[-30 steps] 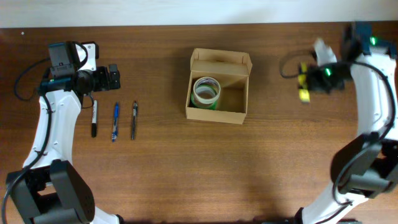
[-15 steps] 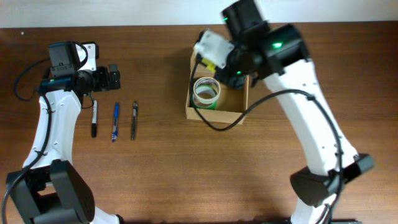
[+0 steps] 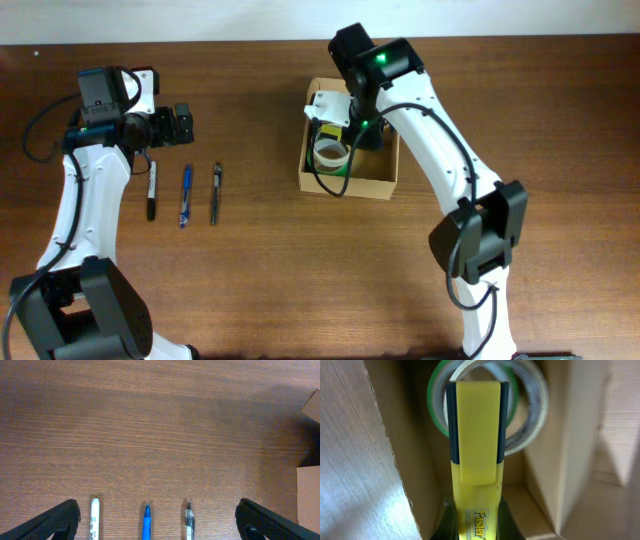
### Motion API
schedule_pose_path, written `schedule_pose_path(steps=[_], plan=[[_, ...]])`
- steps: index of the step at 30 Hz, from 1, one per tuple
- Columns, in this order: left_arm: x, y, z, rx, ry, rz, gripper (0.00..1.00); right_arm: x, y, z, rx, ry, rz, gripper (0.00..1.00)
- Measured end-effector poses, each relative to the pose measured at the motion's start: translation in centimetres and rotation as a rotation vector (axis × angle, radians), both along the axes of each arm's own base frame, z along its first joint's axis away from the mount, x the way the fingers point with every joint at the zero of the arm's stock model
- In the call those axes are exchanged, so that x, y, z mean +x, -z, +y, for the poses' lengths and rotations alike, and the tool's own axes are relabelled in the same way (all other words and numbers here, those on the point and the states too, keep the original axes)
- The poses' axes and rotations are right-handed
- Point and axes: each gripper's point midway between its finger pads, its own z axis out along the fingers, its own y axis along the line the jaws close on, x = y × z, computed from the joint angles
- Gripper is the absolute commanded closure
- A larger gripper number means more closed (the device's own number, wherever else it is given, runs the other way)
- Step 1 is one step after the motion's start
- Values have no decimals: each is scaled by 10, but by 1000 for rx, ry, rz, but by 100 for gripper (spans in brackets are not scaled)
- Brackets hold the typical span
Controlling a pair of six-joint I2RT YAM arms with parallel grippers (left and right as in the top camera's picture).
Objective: Pack container
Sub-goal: 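Carry the yellow highlighter into the box and lower it upright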
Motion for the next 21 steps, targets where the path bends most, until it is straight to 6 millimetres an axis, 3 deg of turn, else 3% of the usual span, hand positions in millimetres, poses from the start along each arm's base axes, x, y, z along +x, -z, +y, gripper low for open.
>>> schedule_pose_path(steps=[8,17,19,21], plan=[[0,0,0,0,0,0,1,-18,39,-2,-33,-14,130,96],[0,0,0,0,0,0,1,-35,50,12,-42,-58,169,96],[0,0,0,0,0,0,1,-36,50,14,-39,-59,170,92],[0,0,0,0,0,0,1,-36,50,14,-37,-59,171,80]])
